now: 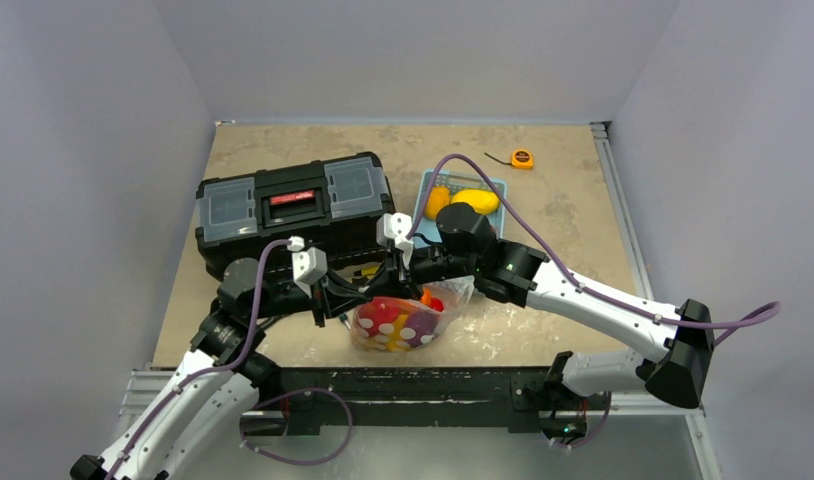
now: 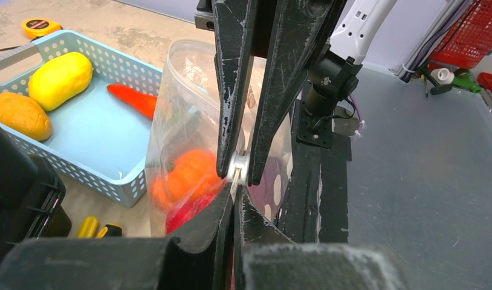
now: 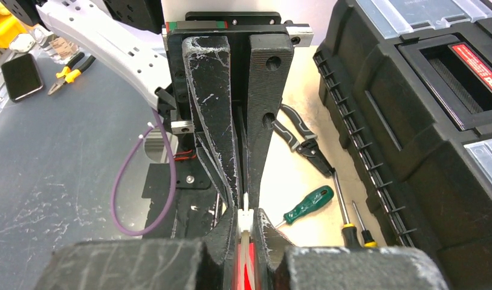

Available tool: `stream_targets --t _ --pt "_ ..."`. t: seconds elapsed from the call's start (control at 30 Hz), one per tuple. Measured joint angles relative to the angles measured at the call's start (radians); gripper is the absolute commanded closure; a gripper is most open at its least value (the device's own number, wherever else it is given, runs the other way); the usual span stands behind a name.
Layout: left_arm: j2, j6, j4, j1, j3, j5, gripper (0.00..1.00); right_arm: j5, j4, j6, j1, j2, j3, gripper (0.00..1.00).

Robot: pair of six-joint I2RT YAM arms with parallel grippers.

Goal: Place the food in the zip-top bag and seal the zipper
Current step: Zip the zipper food storage bag at the center of the board.

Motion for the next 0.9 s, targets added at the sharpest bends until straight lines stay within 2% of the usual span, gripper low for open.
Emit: stream_targets --t 0.27,0.63,0.9 --pt "-0.064 0.001 -0.024 0.0 -0.018 -0.055 1.0 0.038 -0.006 -0.037 0.002 -0.024 -0.026 1.0" --pt "-0.131 0.017 -0.03 -0.001 -0.039 -0.114 1.0 0.134 -0.094 -0.08 -0.01 -0.167 -0.114 1.0" --pt "-0.215 0.042 -0.116 -0.003 -0.037 -0.304 1.0 0.193 -0.165 -0.072 -0.014 -0.237 -0.127 1.0"
